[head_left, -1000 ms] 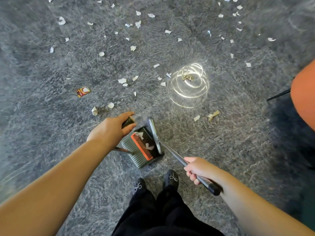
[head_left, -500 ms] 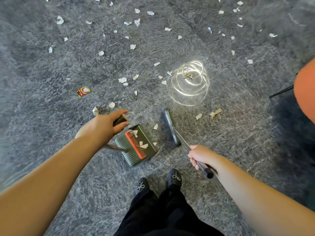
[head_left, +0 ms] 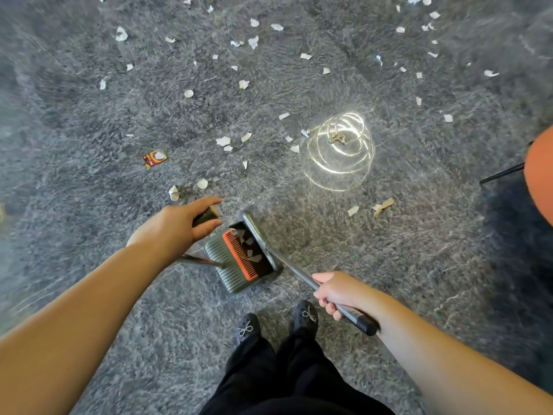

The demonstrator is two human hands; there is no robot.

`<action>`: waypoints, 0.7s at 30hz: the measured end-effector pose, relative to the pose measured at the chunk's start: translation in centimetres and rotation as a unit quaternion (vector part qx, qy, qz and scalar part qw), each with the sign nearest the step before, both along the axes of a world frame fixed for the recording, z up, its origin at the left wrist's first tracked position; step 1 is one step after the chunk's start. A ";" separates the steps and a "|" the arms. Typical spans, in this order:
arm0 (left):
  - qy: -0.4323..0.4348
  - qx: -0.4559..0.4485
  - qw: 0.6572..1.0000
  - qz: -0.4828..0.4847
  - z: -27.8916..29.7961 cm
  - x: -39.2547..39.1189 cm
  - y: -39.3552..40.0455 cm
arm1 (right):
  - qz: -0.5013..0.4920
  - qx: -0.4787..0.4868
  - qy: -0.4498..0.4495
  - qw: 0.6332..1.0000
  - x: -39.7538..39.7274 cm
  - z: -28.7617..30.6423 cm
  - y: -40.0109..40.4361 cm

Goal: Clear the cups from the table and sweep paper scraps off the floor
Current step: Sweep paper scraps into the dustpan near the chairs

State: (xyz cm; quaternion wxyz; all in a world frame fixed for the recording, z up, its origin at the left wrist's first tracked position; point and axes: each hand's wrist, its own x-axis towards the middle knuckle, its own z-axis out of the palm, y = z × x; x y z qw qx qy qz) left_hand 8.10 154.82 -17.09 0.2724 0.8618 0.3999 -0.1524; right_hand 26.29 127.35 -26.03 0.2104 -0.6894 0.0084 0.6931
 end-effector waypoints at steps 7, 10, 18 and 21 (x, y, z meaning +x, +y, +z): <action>-0.032 -0.029 0.999 0.016 1.5 -3.3 0.0 | -0.035 0.020 -0.023 0.999 0.5 3.0 -1.1; -0.031 -0.036 0.999 0.010 2.1 -4.2 0.6 | -0.058 0.019 -0.043 0.997 0.7 3.4 -1.4; 0.002 -0.031 0.999 -0.026 0.3 -5.6 0.3 | -0.091 -0.003 -0.061 0.994 0.7 0.0 -1.2; 0.015 -0.010 0.999 -0.041 -0.2 -5.4 0.0 | -0.112 -0.008 -0.040 0.993 -0.8 -2.2 -1.1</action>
